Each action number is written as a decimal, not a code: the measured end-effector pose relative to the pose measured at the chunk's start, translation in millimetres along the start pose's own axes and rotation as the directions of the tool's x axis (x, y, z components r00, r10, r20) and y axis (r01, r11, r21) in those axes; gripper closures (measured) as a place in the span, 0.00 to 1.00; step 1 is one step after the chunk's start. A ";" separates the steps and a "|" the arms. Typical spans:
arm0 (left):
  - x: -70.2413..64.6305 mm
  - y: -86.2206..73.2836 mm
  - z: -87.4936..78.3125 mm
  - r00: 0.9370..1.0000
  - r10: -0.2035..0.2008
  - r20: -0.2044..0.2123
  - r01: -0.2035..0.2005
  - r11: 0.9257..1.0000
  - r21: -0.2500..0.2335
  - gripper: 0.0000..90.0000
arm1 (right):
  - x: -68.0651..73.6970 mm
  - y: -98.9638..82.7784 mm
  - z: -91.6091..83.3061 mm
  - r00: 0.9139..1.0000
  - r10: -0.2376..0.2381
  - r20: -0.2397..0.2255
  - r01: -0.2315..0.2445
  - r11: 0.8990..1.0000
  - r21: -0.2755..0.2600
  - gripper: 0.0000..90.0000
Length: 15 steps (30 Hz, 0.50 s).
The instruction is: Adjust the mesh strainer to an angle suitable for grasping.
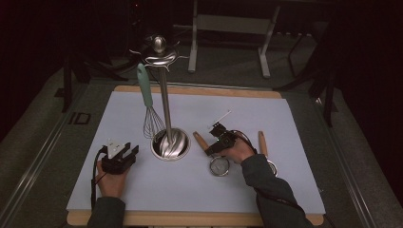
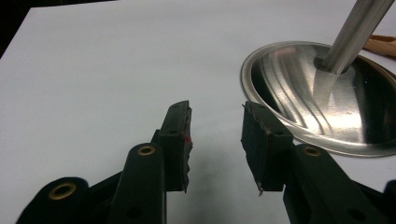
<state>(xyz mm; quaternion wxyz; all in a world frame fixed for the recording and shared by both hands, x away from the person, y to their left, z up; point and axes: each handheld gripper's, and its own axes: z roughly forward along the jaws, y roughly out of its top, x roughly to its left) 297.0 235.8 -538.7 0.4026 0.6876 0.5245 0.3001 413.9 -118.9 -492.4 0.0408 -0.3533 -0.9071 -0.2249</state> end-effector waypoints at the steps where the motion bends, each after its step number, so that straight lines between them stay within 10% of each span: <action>1: 0.0 0.0 0.0 1.000 0.000 0.000 0.000 1.000 0.000 0.69 | 1.0 1.3 0.7 1.000 0.002 0.000 -0.002 1.000 0.006 0.70; 15: 0.0 0.0 0.0 1.000 -0.002 0.000 0.002 1.000 -0.001 0.69 | 2.7 10.0 14.6 0.998 0.041 -0.041 -0.038 0.996 0.083 0.74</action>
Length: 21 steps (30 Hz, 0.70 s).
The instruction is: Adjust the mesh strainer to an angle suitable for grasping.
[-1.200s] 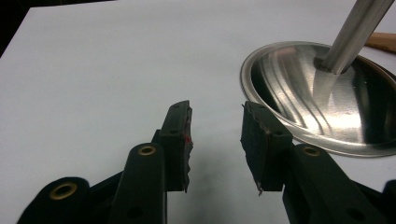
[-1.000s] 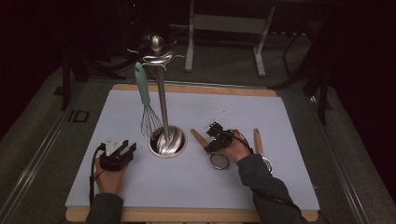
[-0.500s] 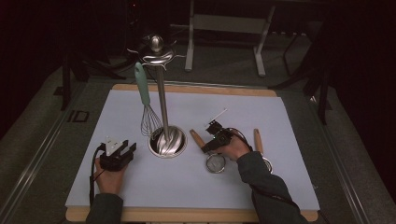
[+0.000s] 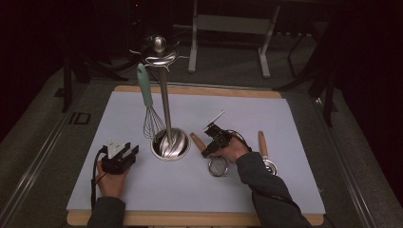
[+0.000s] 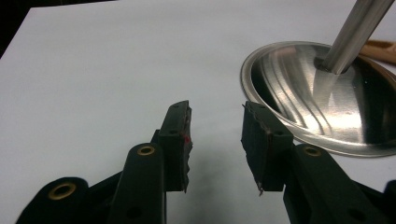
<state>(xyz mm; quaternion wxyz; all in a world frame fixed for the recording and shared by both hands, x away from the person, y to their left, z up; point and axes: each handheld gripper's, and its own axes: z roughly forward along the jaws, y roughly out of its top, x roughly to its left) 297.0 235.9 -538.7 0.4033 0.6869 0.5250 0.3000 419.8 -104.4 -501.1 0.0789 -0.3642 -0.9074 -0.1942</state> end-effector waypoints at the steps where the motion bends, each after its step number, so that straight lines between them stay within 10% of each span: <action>1: 0.0 0.0 0.0 1.000 0.000 0.000 0.000 1.000 0.000 0.69 | 1.4 0.3 -0.3 1.000 -0.003 0.007 0.003 1.000 0.000 0.75; 21: 0.1 0.0 0.0 1.000 0.000 0.000 0.000 1.000 0.001 0.69 | 14.8 0.3 -24.0 0.997 -0.070 0.033 0.073 0.992 -0.104 0.79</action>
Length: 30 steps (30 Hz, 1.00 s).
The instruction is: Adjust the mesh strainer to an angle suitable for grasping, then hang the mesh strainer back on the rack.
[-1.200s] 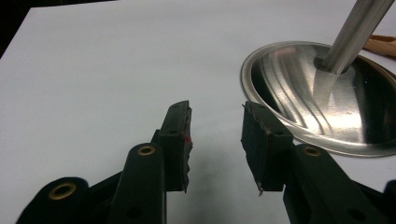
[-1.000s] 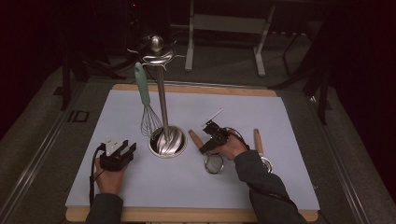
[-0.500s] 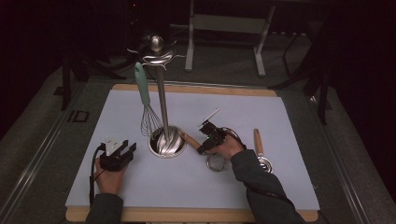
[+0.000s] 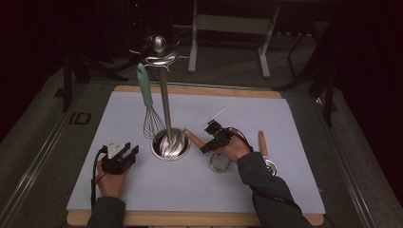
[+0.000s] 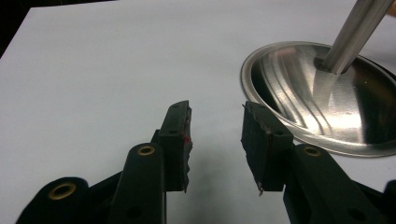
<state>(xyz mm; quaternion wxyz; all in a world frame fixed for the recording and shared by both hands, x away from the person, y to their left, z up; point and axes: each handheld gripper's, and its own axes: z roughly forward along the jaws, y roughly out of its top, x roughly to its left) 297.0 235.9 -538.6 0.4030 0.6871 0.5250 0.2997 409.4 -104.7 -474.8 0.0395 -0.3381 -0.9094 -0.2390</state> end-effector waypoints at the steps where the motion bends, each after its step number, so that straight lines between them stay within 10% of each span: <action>1: 0.0 0.0 0.0 1.000 0.000 0.000 0.000 1.000 0.000 0.69 | 0.2 -0.1 -0.7 1.000 -0.002 0.001 0.002 1.000 -0.003 0.79; 30: -0.4 0.0 0.0 1.000 0.004 -0.002 -0.004 1.000 0.000 0.69 | 7.9 0.0 -37.0 0.999 -0.030 0.030 0.034 0.989 -0.143 0.79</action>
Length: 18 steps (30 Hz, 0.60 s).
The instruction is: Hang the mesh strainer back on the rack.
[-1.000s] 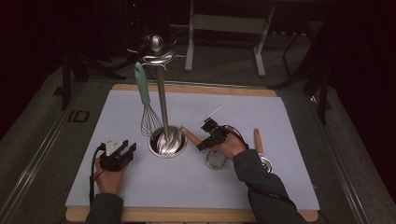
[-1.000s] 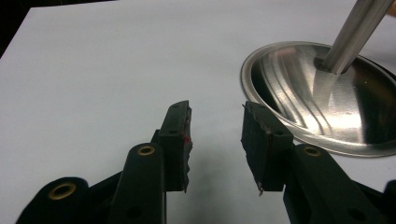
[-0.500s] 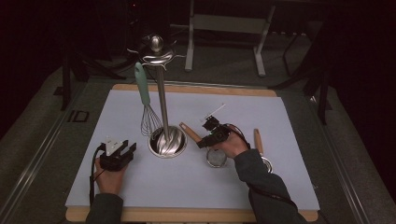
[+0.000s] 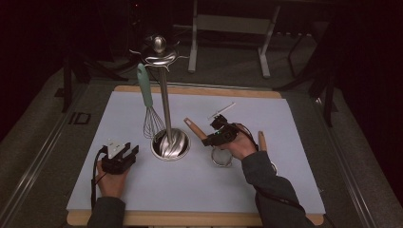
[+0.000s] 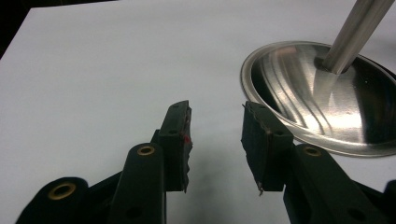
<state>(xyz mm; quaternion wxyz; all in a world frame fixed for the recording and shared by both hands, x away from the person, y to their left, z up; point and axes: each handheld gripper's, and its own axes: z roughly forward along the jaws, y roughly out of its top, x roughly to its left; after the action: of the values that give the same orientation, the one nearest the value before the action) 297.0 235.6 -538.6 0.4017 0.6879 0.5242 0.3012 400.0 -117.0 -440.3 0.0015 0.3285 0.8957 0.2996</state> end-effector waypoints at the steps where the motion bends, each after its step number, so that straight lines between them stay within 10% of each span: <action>1: 0.0 0.0 0.0 1.000 0.000 0.000 0.000 1.000 0.000 0.69 | 0.0 0.0 -2.2 1.000 0.003 0.001 -0.003 1.000 -0.009 0.79; 18: -0.2 0.0 0.1 1.000 0.003 -0.002 -0.003 1.000 0.001 0.69 | 1.4 -1.4 -31.2 1.000 -0.023 -0.022 0.019 0.987 -0.159 0.79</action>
<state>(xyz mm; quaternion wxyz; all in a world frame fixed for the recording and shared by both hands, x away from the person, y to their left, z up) 297.0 235.3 -538.7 0.4002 0.6886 0.5238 0.3021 391.8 -133.8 -415.2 0.0202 0.3144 0.8724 0.3737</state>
